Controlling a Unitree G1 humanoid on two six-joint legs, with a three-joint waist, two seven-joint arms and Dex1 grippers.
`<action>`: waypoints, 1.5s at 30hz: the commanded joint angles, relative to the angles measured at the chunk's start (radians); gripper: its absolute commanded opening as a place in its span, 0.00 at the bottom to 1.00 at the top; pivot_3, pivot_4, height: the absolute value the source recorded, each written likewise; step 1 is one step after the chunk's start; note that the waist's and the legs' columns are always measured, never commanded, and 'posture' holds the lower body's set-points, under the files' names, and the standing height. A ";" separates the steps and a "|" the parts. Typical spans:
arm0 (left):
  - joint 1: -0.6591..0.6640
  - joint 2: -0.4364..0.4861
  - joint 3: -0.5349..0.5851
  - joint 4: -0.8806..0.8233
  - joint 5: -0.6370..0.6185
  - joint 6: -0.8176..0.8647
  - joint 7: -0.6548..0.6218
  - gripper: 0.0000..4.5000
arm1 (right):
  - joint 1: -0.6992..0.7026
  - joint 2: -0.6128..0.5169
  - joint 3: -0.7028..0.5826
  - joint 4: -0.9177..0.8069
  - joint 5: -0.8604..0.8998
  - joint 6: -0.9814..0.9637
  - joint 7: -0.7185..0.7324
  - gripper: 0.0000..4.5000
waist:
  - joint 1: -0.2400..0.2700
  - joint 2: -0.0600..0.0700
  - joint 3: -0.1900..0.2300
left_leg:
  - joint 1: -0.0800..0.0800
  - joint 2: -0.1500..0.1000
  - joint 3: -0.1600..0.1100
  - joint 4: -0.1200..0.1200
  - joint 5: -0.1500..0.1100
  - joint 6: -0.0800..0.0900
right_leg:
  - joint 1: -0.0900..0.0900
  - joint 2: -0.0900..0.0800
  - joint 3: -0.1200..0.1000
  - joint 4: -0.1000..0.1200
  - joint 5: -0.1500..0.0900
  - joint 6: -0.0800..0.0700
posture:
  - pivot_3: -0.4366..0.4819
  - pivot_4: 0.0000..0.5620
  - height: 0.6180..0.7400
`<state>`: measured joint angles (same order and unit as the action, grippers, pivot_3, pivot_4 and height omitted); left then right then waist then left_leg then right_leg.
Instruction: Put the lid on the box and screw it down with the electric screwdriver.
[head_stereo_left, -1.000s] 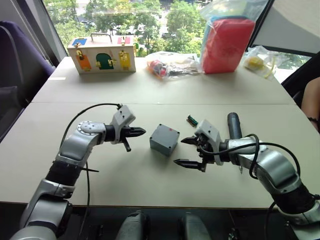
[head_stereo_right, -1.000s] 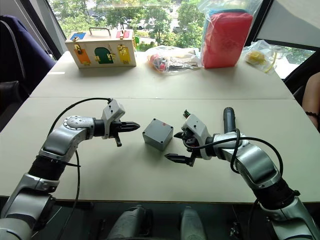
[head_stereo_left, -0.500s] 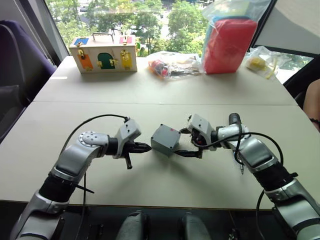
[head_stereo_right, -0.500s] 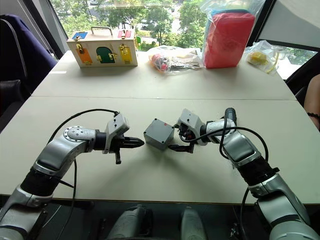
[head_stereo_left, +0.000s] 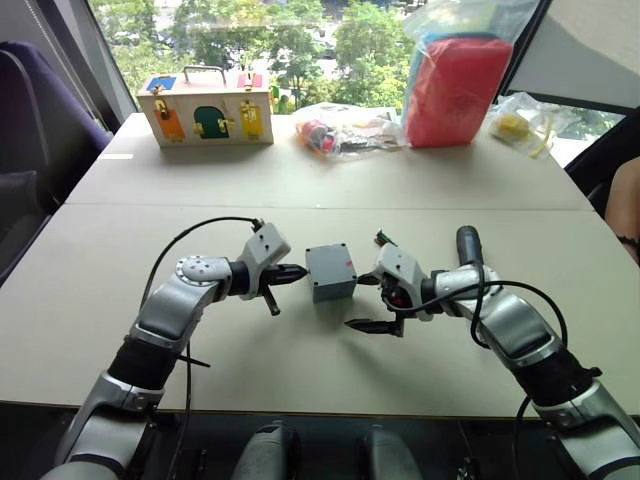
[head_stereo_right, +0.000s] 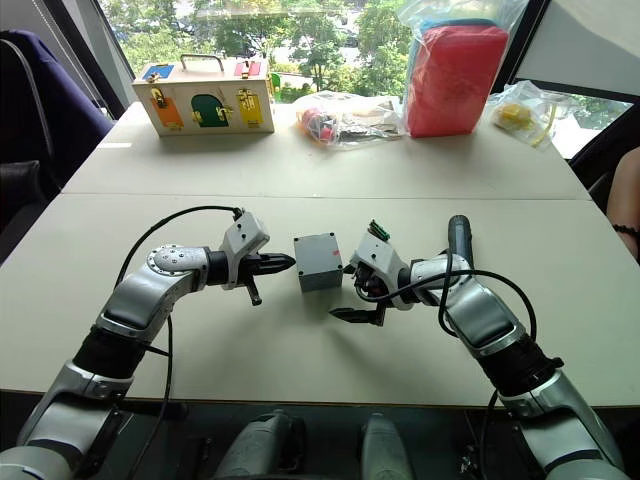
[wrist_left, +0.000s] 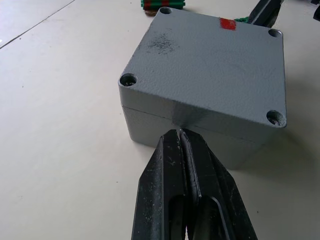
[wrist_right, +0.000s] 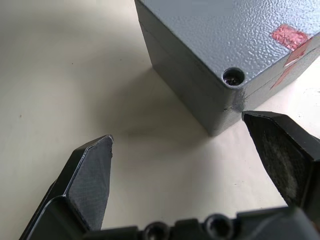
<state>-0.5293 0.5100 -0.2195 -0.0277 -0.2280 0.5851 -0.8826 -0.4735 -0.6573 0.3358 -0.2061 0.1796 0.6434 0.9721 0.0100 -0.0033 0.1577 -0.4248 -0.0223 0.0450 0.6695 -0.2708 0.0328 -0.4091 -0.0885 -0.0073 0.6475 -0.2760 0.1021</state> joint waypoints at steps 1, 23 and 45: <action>-0.030 -0.005 0.008 -0.010 -0.004 -0.018 -0.010 0.00 | 0.000 0.015 -0.017 -0.058 0.020 0.012 -0.006 0.99 | 0.000 0.000 0.000 | 0.000 0.000 0.000 0.000 0.000 0.000 | 0.000 0.000 0.000 0.000 0.000 0.000 | 0.48 0.27 1.00; -0.072 0.124 0.148 -0.120 -0.183 0.138 -0.120 0.00 | -0.164 -0.016 -0.293 0.141 0.129 0.064 -0.043 0.99 | -0.003 0.000 0.000 | 0.001 0.000 0.000 -0.001 0.000 0.000 | 0.000 0.000 0.000 0.000 0.000 0.000 | 0.48 0.27 1.00; -0.078 0.088 0.157 -0.145 -0.231 0.167 -0.067 0.00 | -0.433 0.225 -0.271 0.966 -0.076 -0.375 -0.215 0.54 | -0.026 0.000 0.000 | 0.001 0.000 0.001 -0.002 0.005 -0.008 | 0.000 0.001 0.001 0.000 0.000 0.000 | 0.48 0.27 1.00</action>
<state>-0.6005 0.5959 -0.0684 -0.1386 -0.4473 0.7582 -0.9529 -0.8760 -0.4360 0.0893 0.7563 0.1076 0.2956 0.7671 -0.0163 -0.0035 0.1579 -0.4241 -0.0226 0.0464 0.6674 -0.2661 0.0249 -0.4093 -0.0874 -0.0067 0.6475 -0.2760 0.1022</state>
